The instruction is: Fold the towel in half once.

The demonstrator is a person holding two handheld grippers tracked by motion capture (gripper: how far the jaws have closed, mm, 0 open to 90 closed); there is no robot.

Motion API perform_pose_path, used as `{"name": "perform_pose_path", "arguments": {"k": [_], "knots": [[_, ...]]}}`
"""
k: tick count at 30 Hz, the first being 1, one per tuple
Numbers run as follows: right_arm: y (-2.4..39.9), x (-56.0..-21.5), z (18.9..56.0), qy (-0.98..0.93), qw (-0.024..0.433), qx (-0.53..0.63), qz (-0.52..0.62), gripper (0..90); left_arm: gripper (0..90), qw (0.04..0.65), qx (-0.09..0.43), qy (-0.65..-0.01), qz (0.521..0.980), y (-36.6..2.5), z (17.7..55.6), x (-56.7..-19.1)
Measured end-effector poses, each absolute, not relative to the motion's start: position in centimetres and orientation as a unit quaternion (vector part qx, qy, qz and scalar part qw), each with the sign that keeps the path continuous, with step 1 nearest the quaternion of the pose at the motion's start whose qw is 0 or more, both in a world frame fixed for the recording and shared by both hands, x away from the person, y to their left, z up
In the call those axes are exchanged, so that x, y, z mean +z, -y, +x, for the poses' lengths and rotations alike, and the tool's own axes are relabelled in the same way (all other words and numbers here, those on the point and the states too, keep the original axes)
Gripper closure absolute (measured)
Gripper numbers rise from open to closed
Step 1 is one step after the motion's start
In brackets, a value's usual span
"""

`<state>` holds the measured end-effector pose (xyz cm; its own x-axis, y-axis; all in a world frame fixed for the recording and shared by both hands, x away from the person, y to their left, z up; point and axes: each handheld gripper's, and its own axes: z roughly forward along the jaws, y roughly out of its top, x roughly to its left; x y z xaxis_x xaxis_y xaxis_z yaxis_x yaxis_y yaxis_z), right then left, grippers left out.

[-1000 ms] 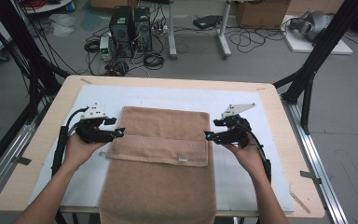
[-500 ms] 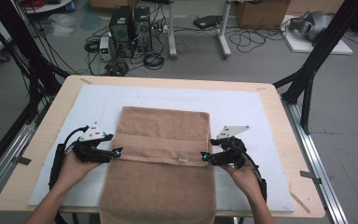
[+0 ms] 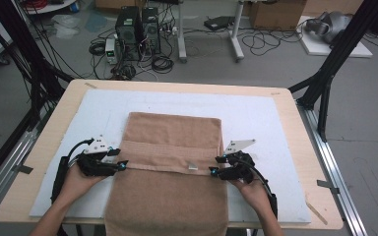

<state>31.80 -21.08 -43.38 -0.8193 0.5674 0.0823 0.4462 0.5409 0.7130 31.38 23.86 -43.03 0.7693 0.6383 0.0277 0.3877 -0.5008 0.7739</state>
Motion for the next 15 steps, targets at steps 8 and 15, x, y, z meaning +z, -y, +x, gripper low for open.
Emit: {"name": "perform_pose_path", "arguments": {"k": [8,15], "knots": [[20.7,-43.8,32.5,-0.883,0.075,0.367,0.282,71.8,69.4,0.381,0.133,-0.296,0.866,-23.2,32.1,-43.9],[20.7,-43.7,32.8,-0.886,0.072,0.363,0.279,82.9,84.1,0.374,0.145,-0.29,0.869,-22.7,31.9,-43.7]]}}
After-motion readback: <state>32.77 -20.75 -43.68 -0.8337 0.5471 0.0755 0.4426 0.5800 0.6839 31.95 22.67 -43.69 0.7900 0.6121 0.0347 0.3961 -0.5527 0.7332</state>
